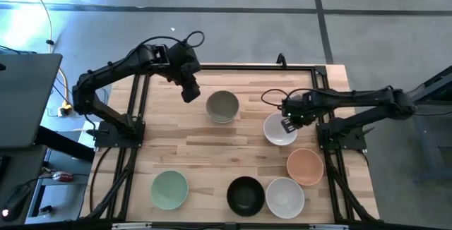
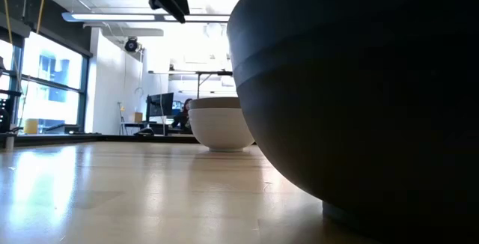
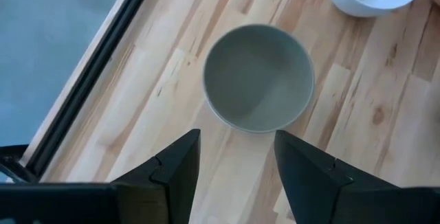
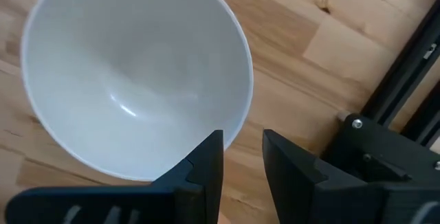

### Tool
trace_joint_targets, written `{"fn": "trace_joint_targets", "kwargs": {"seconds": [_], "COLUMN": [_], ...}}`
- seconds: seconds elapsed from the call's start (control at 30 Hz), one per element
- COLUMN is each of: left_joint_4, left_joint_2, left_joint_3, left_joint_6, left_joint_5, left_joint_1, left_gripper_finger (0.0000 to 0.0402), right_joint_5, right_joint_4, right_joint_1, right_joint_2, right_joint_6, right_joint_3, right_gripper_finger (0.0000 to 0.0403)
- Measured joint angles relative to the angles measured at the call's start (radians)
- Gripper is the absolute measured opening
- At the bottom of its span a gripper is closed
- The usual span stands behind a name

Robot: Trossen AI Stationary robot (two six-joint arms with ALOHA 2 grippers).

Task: Nest bowls inside each other
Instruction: Stack the top white bowl on the gray bowl

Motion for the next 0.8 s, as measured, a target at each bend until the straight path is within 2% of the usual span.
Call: {"fn": "trace_joint_targets", "kwargs": {"seconds": [0.47, 0.8], "left_joint_4": [0.000, 0.000], "left_joint_2": [-0.042, -0.043], "left_joint_3": [0.000, 0.000], "left_joint_6": [-0.011, -0.011], "left_joint_5": [0.000, 0.000], "left_joint_1": [-0.021, -0.045], "left_gripper_finger": [0.0177, 0.0177], "right_joint_5": [-0.016, -0.068], "right_joint_4": [-0.010, 0.230], "right_joint_1": [-0.007, -0.005], "right_joint_2": [0.108, 0.046], "right_joint_6": [0.008, 0.043], "right_joint_3": [-0.033, -0.159], "right_gripper_finger": [0.0094, 0.0094]}}
